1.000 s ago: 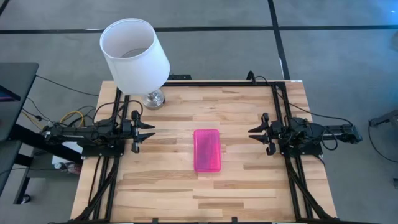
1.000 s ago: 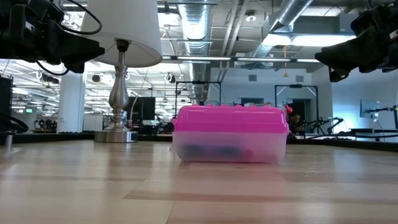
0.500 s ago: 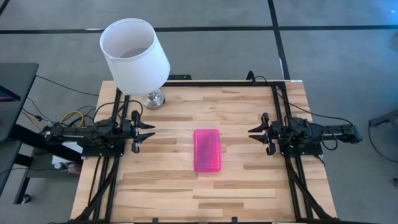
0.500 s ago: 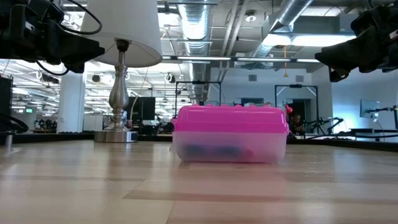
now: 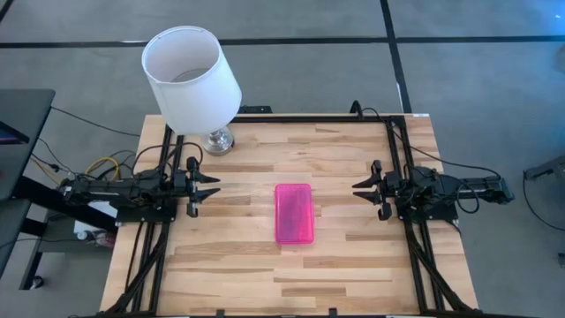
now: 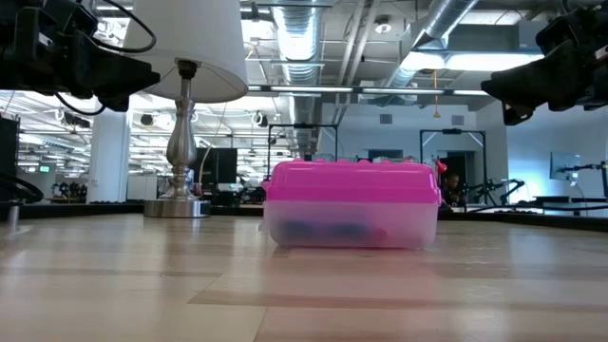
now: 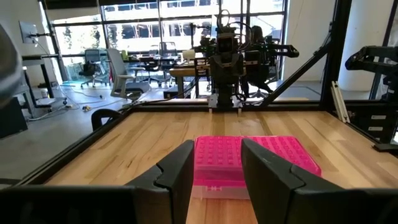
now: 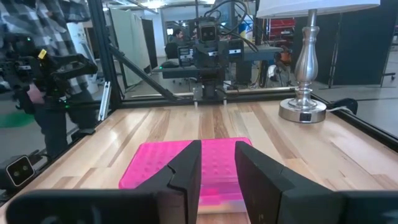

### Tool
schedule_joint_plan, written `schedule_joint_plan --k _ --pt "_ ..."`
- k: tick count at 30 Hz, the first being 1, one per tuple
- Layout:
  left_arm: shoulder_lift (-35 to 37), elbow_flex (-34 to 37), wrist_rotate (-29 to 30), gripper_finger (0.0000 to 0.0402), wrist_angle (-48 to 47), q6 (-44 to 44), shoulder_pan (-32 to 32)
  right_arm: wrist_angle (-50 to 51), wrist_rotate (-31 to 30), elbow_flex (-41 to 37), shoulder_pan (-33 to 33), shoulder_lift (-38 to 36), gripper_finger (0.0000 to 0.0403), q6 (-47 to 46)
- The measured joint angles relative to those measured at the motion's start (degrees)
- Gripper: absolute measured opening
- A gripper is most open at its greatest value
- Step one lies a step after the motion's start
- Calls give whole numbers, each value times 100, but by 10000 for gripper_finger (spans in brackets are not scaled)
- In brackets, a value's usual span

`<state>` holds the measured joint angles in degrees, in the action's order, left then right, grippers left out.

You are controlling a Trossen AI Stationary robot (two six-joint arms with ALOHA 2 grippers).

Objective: Pick & place school supplies into a supply box
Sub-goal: Return to Home Position

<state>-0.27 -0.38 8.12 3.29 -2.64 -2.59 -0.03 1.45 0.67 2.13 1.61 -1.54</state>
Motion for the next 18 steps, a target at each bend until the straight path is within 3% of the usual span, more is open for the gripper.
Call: schedule_joint_plan --k 18 --pt "1 0 0 128 0 60 0 0 0 0 0 0 93 0"
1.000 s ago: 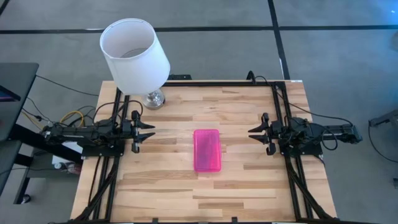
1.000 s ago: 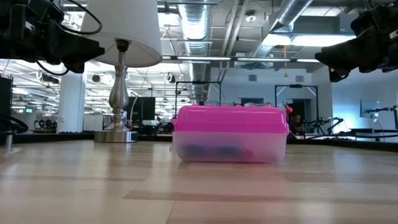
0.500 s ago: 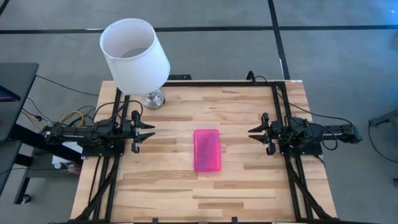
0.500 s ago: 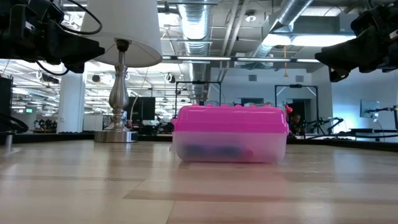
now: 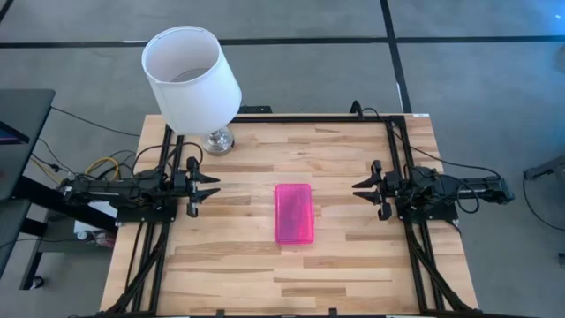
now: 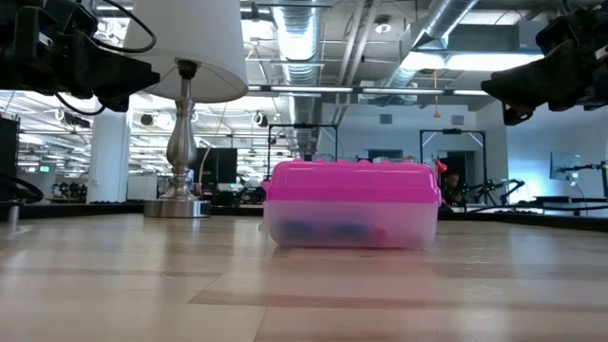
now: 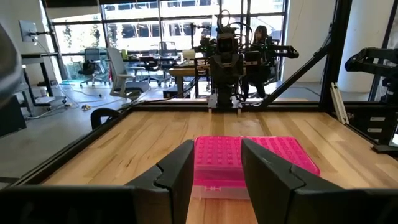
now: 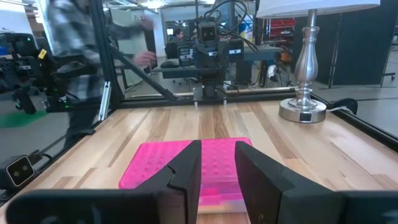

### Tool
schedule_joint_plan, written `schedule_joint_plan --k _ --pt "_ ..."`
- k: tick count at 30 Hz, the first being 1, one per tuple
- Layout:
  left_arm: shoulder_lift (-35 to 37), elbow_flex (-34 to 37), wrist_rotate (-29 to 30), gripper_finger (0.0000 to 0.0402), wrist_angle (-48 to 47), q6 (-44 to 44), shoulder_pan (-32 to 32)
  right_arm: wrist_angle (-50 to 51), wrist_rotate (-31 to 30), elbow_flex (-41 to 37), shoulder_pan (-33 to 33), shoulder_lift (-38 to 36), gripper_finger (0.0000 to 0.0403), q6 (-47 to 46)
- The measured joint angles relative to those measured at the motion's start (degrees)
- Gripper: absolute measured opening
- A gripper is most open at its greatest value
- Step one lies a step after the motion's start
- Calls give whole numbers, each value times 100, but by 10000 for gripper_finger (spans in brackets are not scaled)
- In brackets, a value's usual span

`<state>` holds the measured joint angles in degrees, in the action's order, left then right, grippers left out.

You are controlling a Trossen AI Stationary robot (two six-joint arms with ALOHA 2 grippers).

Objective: Pick & place school supplies into a supply box
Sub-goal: Return to Home Position

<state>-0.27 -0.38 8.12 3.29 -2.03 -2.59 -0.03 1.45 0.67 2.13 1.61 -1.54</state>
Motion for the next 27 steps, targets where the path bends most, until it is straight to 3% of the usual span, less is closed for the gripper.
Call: schedule_joint_plan --k 27 --pt "0 1 0 128 0 -45 0 0 0 0 1 0 93 0"
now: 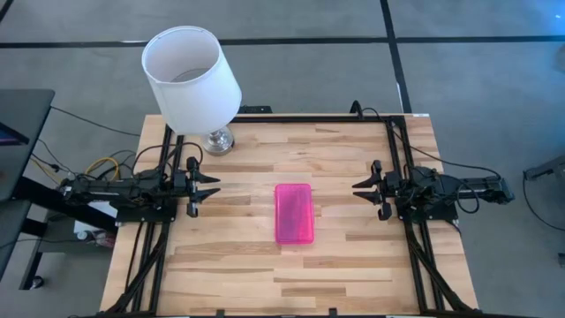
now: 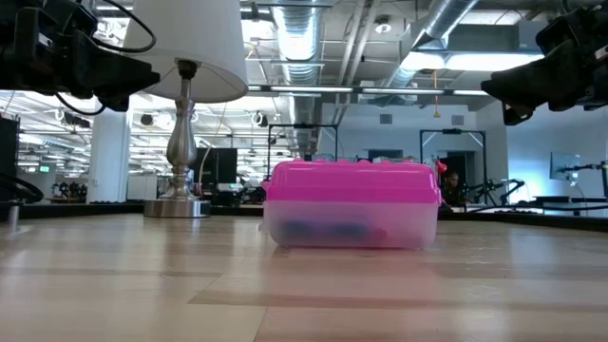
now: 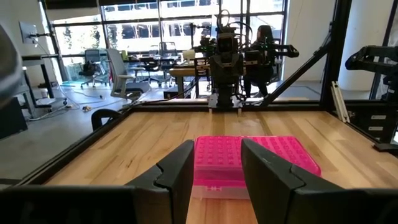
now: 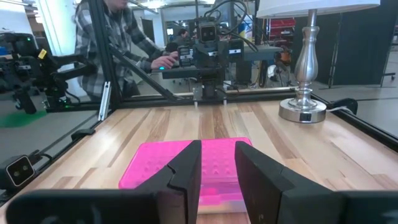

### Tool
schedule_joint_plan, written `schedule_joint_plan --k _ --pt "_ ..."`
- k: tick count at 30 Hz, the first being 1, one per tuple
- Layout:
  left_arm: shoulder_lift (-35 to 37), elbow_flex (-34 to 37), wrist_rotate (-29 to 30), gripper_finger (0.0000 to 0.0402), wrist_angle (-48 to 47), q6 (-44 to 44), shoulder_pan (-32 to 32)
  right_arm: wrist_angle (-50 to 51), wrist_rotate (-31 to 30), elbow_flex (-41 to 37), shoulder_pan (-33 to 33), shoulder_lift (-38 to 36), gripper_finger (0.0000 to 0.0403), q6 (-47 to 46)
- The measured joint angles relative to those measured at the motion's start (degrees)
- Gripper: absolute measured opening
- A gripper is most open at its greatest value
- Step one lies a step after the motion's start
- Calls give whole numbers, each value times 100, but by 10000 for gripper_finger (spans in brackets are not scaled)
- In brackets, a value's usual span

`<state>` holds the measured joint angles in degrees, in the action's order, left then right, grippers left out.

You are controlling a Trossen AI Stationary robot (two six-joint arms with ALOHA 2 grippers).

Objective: Pick & place school supplies into a supply box
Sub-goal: Return to Home Position

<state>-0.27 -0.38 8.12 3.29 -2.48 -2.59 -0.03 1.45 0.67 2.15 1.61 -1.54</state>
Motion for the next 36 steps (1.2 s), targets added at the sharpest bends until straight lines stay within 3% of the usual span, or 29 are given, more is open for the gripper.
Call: schedule_joint_plan --k 36 --pt "-1 0 0 128 0 24 0 0 0 0 -2 -1 93 0"
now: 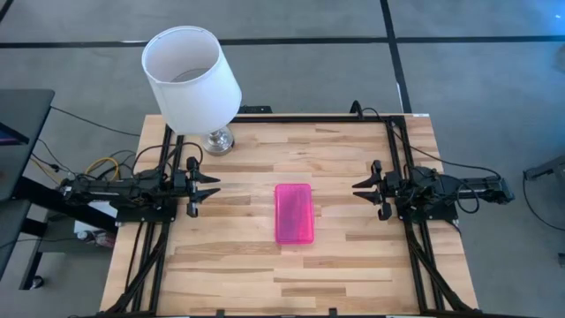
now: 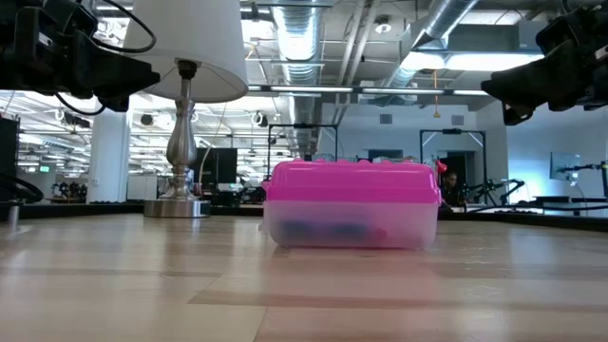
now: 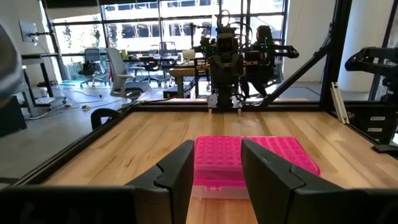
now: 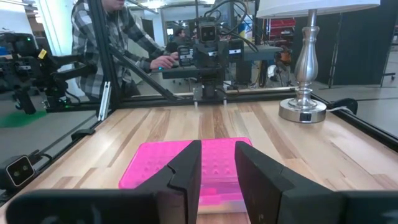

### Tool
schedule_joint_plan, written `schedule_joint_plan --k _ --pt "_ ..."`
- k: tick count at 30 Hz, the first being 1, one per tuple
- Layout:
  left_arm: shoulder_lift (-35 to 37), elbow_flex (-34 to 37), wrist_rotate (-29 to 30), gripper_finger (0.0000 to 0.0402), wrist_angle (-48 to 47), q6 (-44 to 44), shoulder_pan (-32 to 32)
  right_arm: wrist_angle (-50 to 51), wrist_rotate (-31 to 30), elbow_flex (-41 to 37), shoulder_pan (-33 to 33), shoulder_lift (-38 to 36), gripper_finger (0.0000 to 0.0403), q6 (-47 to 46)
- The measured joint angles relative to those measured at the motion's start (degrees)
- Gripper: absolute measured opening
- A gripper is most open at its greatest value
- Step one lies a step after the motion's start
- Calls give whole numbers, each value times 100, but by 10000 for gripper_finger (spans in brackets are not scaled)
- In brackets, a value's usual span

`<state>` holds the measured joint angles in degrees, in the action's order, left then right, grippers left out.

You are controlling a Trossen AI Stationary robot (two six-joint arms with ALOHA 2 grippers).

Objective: Pick & place school supplies into a supply box
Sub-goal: Return to Home Position

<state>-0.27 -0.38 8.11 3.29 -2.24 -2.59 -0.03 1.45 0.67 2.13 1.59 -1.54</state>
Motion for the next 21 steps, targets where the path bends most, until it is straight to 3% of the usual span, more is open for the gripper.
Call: schedule_joint_plan --k 21 --pt "1 1 0 128 0 -41 0 0 0 0 0 1 93 0"
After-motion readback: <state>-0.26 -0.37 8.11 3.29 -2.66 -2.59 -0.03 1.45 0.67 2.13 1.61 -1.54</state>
